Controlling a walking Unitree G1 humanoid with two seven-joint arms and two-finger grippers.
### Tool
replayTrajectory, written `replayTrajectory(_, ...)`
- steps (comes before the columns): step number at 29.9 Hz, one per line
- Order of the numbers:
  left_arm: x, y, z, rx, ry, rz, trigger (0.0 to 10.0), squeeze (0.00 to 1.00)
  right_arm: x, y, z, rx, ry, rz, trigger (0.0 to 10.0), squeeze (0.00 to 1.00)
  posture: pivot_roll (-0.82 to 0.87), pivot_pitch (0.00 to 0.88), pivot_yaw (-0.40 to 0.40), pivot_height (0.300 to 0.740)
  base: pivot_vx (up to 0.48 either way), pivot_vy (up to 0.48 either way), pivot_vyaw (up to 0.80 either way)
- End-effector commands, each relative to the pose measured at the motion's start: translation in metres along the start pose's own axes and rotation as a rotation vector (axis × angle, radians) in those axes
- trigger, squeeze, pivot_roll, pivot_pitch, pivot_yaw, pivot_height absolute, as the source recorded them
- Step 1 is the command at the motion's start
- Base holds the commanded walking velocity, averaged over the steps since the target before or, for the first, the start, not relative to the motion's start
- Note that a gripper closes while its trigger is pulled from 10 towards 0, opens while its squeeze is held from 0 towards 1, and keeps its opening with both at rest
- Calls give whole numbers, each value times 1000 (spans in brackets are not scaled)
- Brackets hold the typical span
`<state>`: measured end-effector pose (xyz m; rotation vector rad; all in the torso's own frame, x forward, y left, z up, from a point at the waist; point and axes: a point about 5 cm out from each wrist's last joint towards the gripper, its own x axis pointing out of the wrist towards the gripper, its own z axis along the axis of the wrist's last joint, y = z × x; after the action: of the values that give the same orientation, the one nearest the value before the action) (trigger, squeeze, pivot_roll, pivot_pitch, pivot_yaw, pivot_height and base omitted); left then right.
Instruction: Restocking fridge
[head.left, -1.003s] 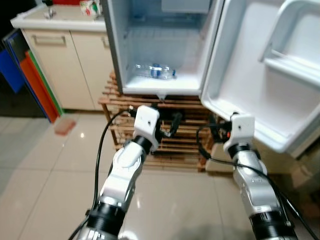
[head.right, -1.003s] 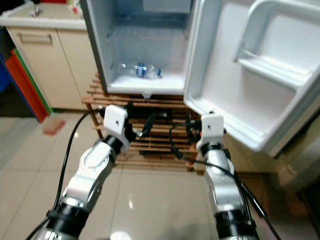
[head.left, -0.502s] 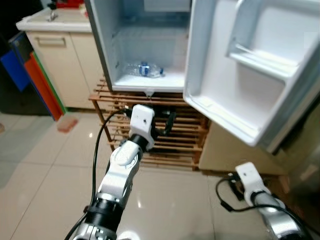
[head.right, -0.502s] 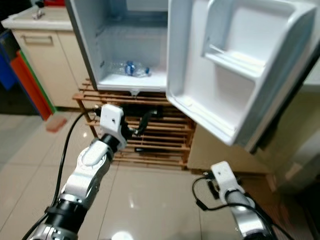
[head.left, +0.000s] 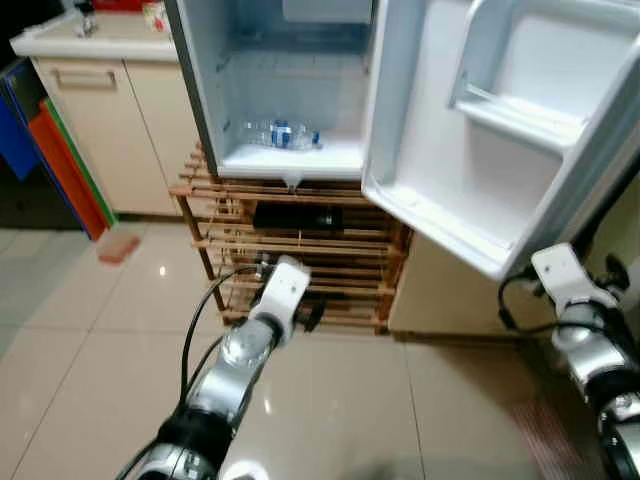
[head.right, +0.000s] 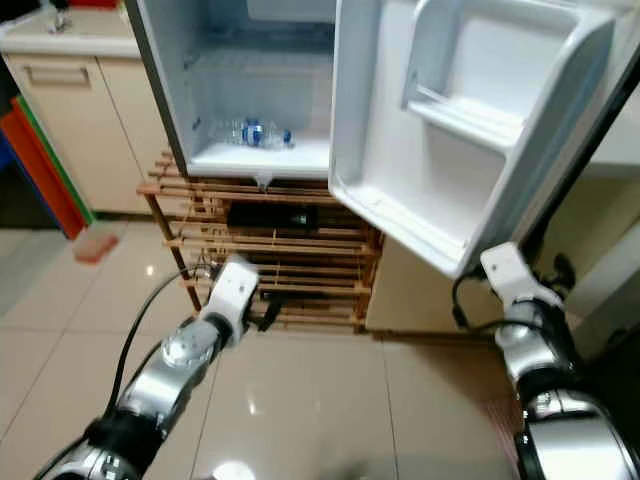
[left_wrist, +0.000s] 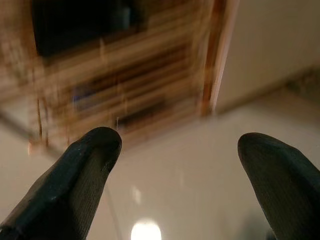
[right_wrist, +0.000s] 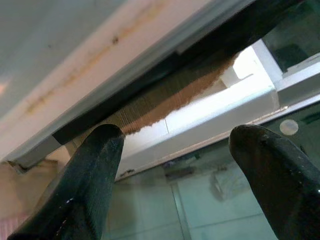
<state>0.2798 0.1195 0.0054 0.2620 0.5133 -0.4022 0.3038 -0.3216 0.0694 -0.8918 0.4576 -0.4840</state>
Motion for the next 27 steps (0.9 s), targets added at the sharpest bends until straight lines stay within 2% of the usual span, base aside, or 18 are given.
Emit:
replayTrajectory(1, 1, 5, 8, 6, -27, 19, 10000, 0, 4, -4, 12, 45, -27, -9, 10000, 0, 0, 0, -11, 740, 0, 0, 0)
replayTrajectory(3, 1, 5, 8, 3, -29, 18, 10000, 0, 4, -4, 15, 56, -39, -5, 10000, 0, 0, 0, -11, 740, 0, 0, 0)
replayTrajectory(4, 2, 4, 9, 8, -31, 18, 10000, 0, 5, -2, 24, 104, -65, 16, 10000, 0, -1, 0, -11, 740, 0, 0, 0)
replayTrajectory(10, 7, 0, 6, 18, -8, -6, 10000, 0, 0, 17, 74, 591, -160, 282, 10000, 0, -14, 0, -10, 740, 0, 0, 0)
replayTrajectory(11, 7, 0, 6, 18, -8, -6, 10000, 0, 0, 17, 74, 591, -160, 282, 10000, 0, -14, 0, -10, 740, 0, 0, 0)
replayTrajectory(12, 7, -2, 1, 23, 17, -22, 10000, 0, -5, 25, 92, 671, -230, 396, 10000, 0, -20, 0, -10, 740, 0, 0, 0)
replayTrajectory(14, 7, -4, -4, 31, 45, -37, 10000, 0, -12, 34, 105, 735, -272, 514, 10000, 0, -23, 0, -14, 740, 0, 0, 0)
replayTrajectory(16, 6, -8, -11, 46, 88, -61, 10000, 0, -31, 54, 119, 836, -322, 769, 10000, 0, -25, 0, -16, 740, 0, 0, 0)
replayTrajectory(17, 6, -8, -11, 46, 88, -61, 10000, 0, -31, 54, 119, 836, -322, 769, 10000, 0, -25, 0, -16, 740, 0, 0, 0)
replayTrajectory(18, 6, -9, -15, 49, 109, -68, 10000, 0, -48, 66, 121, 842, -349, 940, 10000, 0, -30, 0, -19, 740, 0, 0, 0)
replayTrajectory(19, 5, -12, -22, 55, 155, -87, 10000, 0, -88, 78, 114, 805, -392, 1241, 10000, 0, -33, 0, -23, 740, 0, 0, 0)
replayTrajectory(20, 5, -12, -22, 55, 155, -87, 10000, 0, -88, 78, 114, 805, -392, 1241, 10000, 0, -33, 0, -23, 740, 0, 0, 0)
replayTrajectory(21, 5, -14, -26, 52, 184, -101, 10000, 0, -110, 81, 106, 771, -404, 1378, 10000, 0, -36, 0, -28, 740, 0, 0, 0)
replayTrajectory(22, 4, -16, -31, 46, 218, -118, 10000, 0, -125, 81, 97, 746, -400, 1462, 10000, 0, -39, 0, -30, 740, 0, 0, 0)
replayTrajectory(23, 4, -16, -31, 46, 218, -118, 10000, 0, -125, 81, 97, 746, -400, 1462, 10000, 0, -39, 0, -30, 740, 0, 0, 0)
replayTrajectory(24, 1, -17, -44, 28, 303, -139, 10000, 0, -132, 82, 73, 734, -334, 1509, 10000, 0, -43, 0, -34, 740, 0, 0, 0)
replayTrajectory(25, 1, -17, -44, 28, 303, -139, 10000, 0, -132, 82, 73, 734, -334, 1509, 10000, 0, -43, 0, -34, 740, 0, 0, 0)
replayTrajectory(27, -2, -17, -58, 1, 371, -147, 10000, 0, -122, 81, 58, 748, -280, 1461, 10000, 0, -46, 0, -33, 740, 0, 0, 0)
